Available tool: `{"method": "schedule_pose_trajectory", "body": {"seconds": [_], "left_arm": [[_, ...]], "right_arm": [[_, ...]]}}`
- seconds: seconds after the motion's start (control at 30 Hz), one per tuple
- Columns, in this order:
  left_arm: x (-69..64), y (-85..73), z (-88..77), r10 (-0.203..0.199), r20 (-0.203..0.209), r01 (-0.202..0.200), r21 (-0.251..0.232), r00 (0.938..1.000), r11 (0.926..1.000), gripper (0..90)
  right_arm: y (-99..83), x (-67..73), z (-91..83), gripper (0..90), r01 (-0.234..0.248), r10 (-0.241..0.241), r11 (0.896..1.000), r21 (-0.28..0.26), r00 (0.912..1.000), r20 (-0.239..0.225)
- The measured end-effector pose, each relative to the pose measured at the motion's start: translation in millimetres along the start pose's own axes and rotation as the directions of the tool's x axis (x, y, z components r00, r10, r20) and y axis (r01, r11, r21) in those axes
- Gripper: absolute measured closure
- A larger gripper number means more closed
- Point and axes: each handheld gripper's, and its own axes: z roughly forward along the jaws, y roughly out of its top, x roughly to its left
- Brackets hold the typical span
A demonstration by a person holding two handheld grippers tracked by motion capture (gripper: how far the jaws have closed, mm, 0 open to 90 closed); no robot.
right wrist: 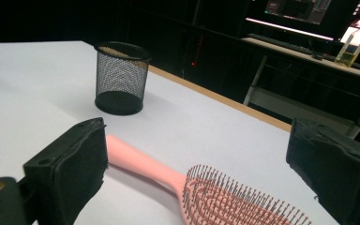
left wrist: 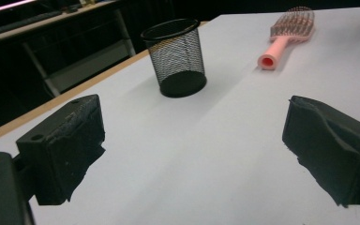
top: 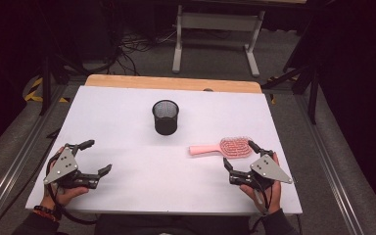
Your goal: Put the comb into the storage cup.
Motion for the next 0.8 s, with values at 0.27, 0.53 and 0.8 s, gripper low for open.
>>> {"method": "schedule_pose_trajectory", "body": {"seconds": [0.27,0.53,0.8], "left_arm": [[-3.5,-3.6,5.6,-0.003,0.012,0.003,0.020,0.9999,0.9998,6.4],[-7.9,-7.2,8.2,0.007,0.041,-0.009,0.044,0.9991,0.9990,6.4],[-7.3,-10.1,10.1,-0.004,0.057,0.000,0.067,0.9984,0.9978,6.2]], "right_arm": [[-4.0,0.1,6.2,9.9,0.005,-0.002,0.999,0.050,0.9973,-0.074],[-5.1,-5.7,11.7,12.3,-0.008,0.024,0.994,0.107,0.9882,-0.151],[-4.4,-5.2,14.6,12.4,0.010,0.012,0.991,0.130,0.9856,-0.169]]}}
